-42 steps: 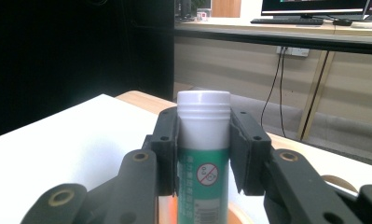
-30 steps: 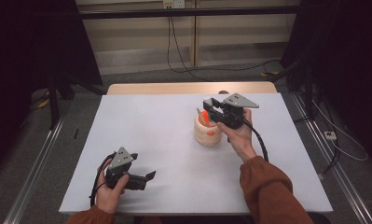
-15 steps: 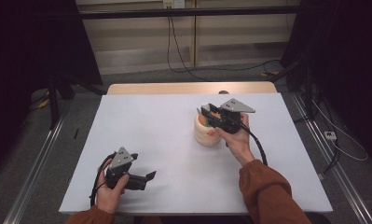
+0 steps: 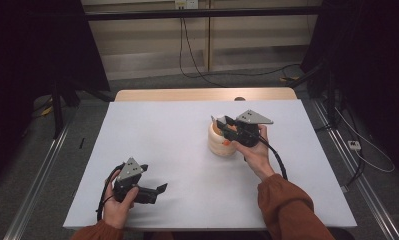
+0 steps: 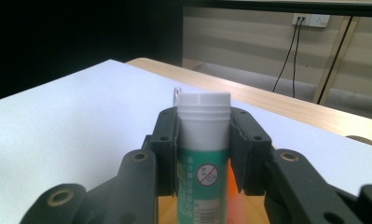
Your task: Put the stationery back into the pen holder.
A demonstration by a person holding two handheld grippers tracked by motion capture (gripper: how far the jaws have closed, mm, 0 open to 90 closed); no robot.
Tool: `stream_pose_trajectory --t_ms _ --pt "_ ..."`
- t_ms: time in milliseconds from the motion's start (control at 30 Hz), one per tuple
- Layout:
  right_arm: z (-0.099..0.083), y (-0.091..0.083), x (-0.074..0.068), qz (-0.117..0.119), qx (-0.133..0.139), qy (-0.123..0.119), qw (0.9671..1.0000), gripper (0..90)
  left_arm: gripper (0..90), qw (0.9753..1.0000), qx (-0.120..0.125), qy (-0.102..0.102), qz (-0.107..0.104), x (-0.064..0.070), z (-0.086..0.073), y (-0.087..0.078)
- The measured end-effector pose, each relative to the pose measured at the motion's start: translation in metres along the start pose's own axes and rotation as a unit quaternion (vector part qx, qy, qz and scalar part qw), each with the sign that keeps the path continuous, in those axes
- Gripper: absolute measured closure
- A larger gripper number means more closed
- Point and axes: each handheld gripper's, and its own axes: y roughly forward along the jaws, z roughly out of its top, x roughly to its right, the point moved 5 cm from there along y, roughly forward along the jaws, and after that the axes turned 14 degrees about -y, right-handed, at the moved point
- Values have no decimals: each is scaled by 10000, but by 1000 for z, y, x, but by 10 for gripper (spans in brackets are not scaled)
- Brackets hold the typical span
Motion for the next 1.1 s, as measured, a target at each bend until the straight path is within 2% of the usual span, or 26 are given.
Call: stream_pose_trajectory --t_ms 433,567,733,900,1100 --pt "-4 -1 -3 98 -175 -15 9998 651 56 10000 -12 50 12 -1 0 0" --pt "-5 -2 -3 65 -200 -15 9998 637 56 10000 -3 22 10 -1 0 0" --pt "-1 -3 -1 -15 -178 -69 9998 482 56 10000 -1 21 7 -1 0 0" --pt "0 -5 4 -63 -145 62 9999 330 56 10000 1 25 6 -1 0 0" --pt "5 -7 7 -253 -86 40 9996 152 56 10000 4 19 15 -1 0 0"
